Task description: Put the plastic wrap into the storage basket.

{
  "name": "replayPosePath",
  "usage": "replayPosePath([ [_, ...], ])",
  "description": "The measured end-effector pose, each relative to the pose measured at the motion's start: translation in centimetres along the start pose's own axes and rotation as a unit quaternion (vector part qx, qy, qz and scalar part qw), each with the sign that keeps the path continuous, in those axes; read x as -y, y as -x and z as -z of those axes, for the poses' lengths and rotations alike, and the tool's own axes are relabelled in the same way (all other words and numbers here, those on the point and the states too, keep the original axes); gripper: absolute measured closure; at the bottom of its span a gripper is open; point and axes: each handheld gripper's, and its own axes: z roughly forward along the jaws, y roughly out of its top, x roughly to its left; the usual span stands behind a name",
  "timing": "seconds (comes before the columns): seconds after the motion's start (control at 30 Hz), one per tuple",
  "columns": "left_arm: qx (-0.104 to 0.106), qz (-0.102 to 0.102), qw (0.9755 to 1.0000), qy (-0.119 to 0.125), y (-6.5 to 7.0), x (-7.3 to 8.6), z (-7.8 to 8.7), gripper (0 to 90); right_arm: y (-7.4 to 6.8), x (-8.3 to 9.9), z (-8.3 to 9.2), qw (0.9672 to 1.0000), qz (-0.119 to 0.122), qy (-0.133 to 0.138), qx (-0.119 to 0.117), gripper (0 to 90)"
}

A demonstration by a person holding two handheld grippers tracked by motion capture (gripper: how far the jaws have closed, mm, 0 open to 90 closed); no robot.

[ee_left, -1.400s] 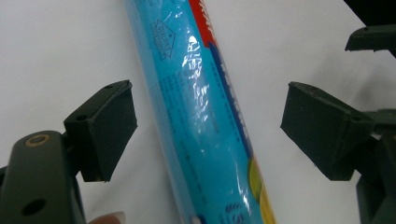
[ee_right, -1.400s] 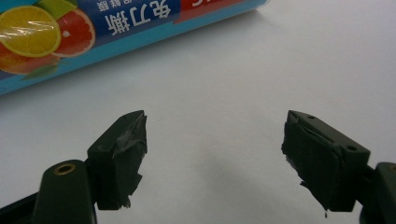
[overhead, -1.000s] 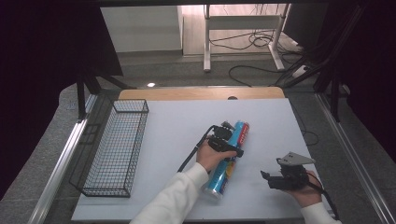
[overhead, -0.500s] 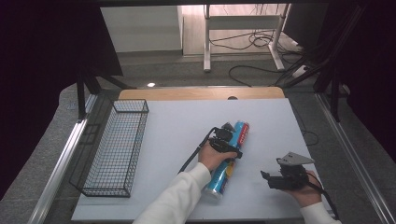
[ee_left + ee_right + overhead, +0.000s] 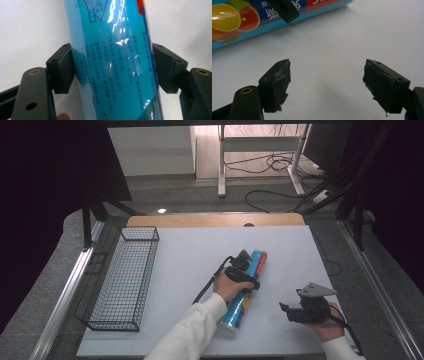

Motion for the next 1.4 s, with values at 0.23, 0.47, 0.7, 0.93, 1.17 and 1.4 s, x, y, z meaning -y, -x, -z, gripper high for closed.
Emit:
replayPosePath([
  [0.23, 0.020, 0.009, 0.9997, 0.000, -0.5, -0.1, 0.6, 28.8, 0.1, 0.0, 0.2, 1.0000, -0.001, 0.005, 0.001, 22.0],
  [0.47, 0.042, 0.011, 0.9991, 0.005, -0.8, -0.1, 2.1, 29.5, 0.1, 0.0, 0.2, 1.0000, -0.001, 0.006, 0.001, 21.9],
  [0.7, 0.052, 0.007, 0.9985, 0.013, -1.2, 0.0, 3.0, 30.0, 0.1, 0.0, 0.1, 1.0000, 0.001, 0.005, 0.003, 21.8],
  [0.93, 0.067, 0.002, 0.9977, 0.011, -1.4, 0.0, 3.3, 30.3, 0.1, 0.0, 0.1, 1.0000, 0.000, 0.005, 0.005, 21.8],
  [1.17, 0.079, -0.008, 0.9968, 0.003, -1.4, -0.1, 4.0, 30.7, 0.2, -0.1, 0.1, 1.0000, -0.001, 0.007, 0.006, 21.8],
  [1.4, 0.090, -0.010, 0.9957, 0.020, -1.9, 0.0, 5.6, 31.3, 0.2, -0.1, 0.2, 0.9999, -0.001, 0.009, 0.006, 21.8],
])
